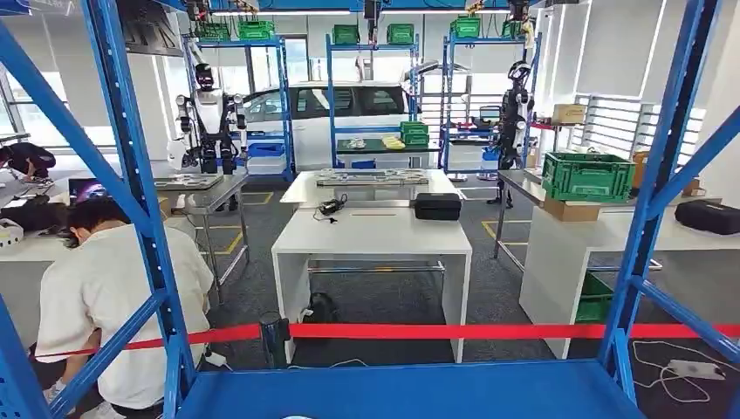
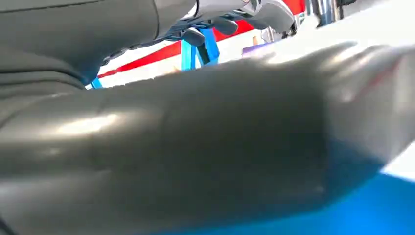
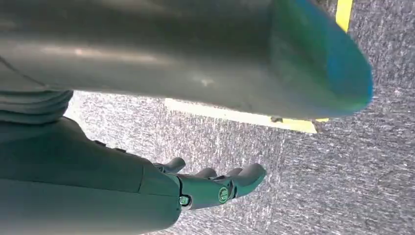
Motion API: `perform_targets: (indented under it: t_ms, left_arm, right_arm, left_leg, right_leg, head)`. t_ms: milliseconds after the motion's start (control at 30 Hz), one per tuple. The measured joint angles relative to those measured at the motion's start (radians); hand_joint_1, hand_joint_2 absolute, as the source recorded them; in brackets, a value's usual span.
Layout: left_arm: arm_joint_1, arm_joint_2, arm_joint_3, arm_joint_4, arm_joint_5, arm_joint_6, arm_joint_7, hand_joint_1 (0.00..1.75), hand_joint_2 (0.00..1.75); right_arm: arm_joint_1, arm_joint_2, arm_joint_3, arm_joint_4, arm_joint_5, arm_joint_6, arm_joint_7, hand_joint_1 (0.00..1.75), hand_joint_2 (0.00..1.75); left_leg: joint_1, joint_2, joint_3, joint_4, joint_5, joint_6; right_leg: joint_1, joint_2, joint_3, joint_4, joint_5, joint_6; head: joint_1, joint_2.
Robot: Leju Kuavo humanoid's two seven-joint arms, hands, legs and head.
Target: Take the parts from the cabinet and place them on the table.
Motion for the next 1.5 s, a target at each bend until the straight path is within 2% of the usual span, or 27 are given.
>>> perform_targets:
  t_ms: [133,467,600,633,833,1000,1333,1400,1500]
  left_arm:
    - [0.026,0.016,0.0,-0.032,0.019,0.027,-0.022,0.0,0.0]
    - [0.05,0.029,0.0,-0.074,0.024,0.03,-0.03,0.0,0.0]
    - [0.052,0.03,0.0,-0.086,0.037,0.049,-0.053,0.0,0.0]
    - [0.052,0.03,0.0,-0.091,0.043,0.06,-0.06,0.0,1.75]
    - [0.052,0.028,0.002,-0.133,0.087,0.168,-0.096,0.0,1.75]
    - [0.053,0.029,0.002,-0.172,0.083,0.137,-0.104,0.0,1.75]
    - [0.059,0.029,0.002,-0.194,0.074,0.135,-0.104,0.0,1.75]
    - [0.063,0.029,0.001,-0.194,0.059,0.147,-0.104,0.0,1.75]
    - [0.07,0.022,-0.004,-0.187,0.035,0.203,-0.105,0.0,1.75]
  right_arm:
    - [0.002,0.0,-0.004,0.0,0.0,0.0,0.003,0.0,0.0]
    - [0.004,0.0,-0.01,0.0,0.0,0.0,0.003,0.0,0.0]
    - [0.004,0.0,-0.014,0.0,0.0,-0.004,0.003,0.0,0.0]
    - [0.004,0.0,-0.017,0.0,0.0,-0.006,0.003,0.0,0.0]
    - [0.004,0.0,-0.021,0.0,0.003,-0.008,0.0,0.0,0.0]
    - [0.004,0.0,-0.022,0.0,0.012,-0.008,0.0,0.0,0.0]
    - [0.004,0.0,-0.024,0.0,0.012,-0.007,0.0,0.0,0.0]
    - [0.004,0.0,-0.024,0.0,0.013,-0.007,0.001,0.0,0.0]
    - [0.004,0.0,-0.026,0.0,0.014,-0.007,0.001,0.0,0.0]
  left_leg:
    - [0.0,-0.001,0.0,0.0,0.0,0.0]
    - [0.0,-0.001,0.0,0.0,0.0,0.0]
    - [0.0,-0.001,0.0,0.0,0.0,0.0]
    - [0.0,0.0,0.0,0.0,0.0,0.0]
    - [0.0,0.0,0.001,0.0,0.0,0.0]
    - [0.0,0.0,0.0,0.0,0.0,0.0]
    - [0.0,0.0,0.0,0.0,0.0,0.0]
    - [0.0,0.0,0.0,0.0,0.0,0.0]
    - [0.0,0.0,0.001,0.0,0.0,0.0]
  right_leg:
    - [0.0,0.0,0.0,0.0,0.0,0.001]
    - [0.0,0.0,0.001,-0.001,0.0,0.001]
    - [0.0,0.0,0.001,-0.001,0.0,0.001]
    - [0.0,0.0,0.001,-0.001,0.0,0.001]
    - [0.0,0.0,0.001,-0.001,0.0,0.001]
    - [0.0,0.0,0.002,-0.001,0.0,0.001]
    - [0.0,0.0,0.002,-0.001,0.0,0.001]
    - [0.0,0.0,0.002,-0.001,0.0,0.001]
    - [0.0,0.0,0.002,-0.001,0.0,0.001]
  head:
    - [0.0,0.0]
    - [0.0,0.0]
    - [0.0,0.0]
    - [0.0,0.0]
    - [0.0,0.0]
    - [0.0,0.0]
    - [0.0,0.0]
    - [0.0,0.0]
    - [0.0,0.0]
